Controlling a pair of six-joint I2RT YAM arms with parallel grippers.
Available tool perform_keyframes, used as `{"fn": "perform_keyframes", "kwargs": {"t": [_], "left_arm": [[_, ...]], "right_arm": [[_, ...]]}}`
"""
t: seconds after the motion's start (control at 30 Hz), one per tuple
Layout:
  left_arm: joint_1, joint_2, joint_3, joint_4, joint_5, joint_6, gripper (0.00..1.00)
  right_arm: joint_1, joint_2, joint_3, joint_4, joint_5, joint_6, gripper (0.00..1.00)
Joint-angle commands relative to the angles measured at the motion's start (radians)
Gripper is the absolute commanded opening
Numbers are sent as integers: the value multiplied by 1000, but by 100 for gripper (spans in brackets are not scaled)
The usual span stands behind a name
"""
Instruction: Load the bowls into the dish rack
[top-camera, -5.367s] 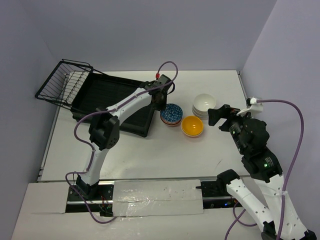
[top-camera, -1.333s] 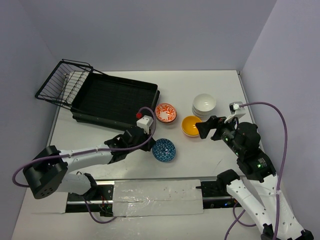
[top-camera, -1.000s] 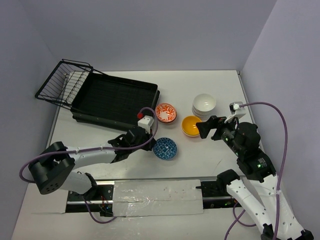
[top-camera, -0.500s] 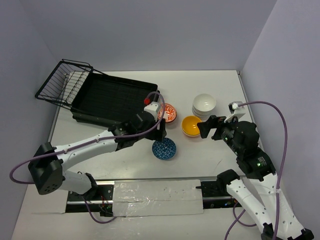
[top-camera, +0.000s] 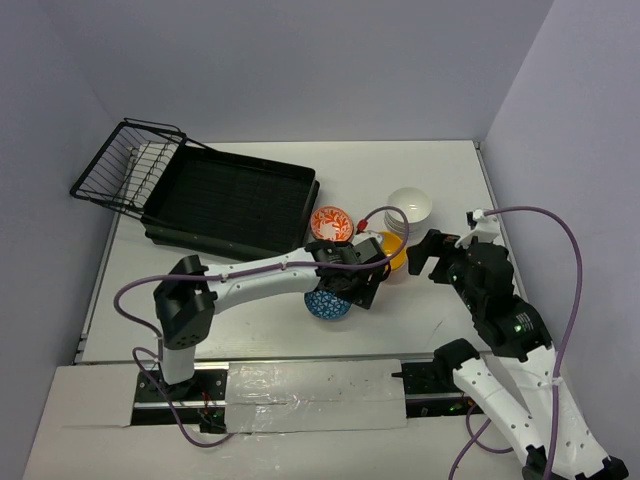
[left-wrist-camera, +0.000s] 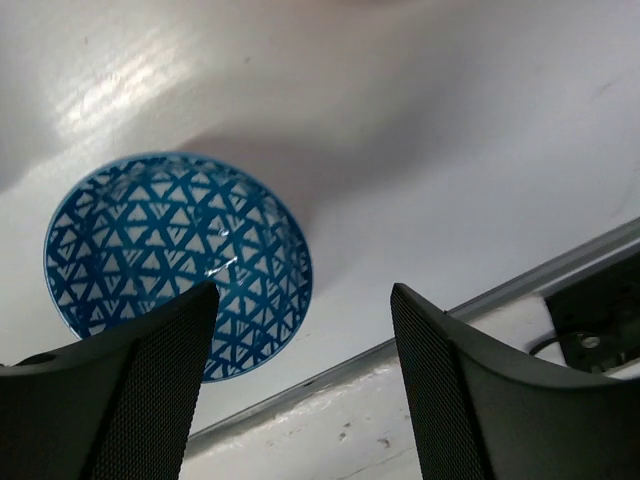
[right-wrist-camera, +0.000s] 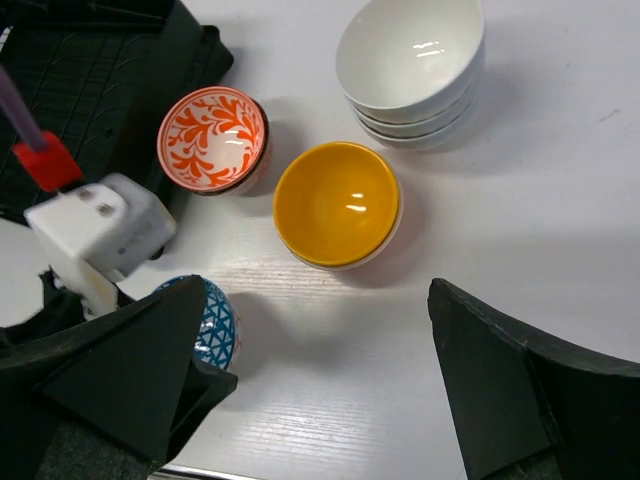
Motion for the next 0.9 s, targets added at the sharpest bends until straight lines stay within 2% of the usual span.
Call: {"fn": "perform_keyframes", "kwargs": {"t": [0.0, 0.13, 0.37, 0.53, 0.87], "left_arm": [[2, 17, 69, -126, 17, -68, 75], [-9, 75, 94, -147, 26, -82, 72], [-23, 144, 136, -150, 6, -82, 59], [-26, 209, 182, -179, -9, -86, 53], [-26, 256, 212, -198, -41, -86, 35]], "right_arm": [[8, -28, 36, -31, 66, 51, 100], [8, -33, 21, -44, 74, 86, 100], [6, -45, 1, -43, 80, 97, 100], [6, -59, -7, -40, 78, 100, 100], [6, -74, -17, -34, 74, 100, 100]]}}
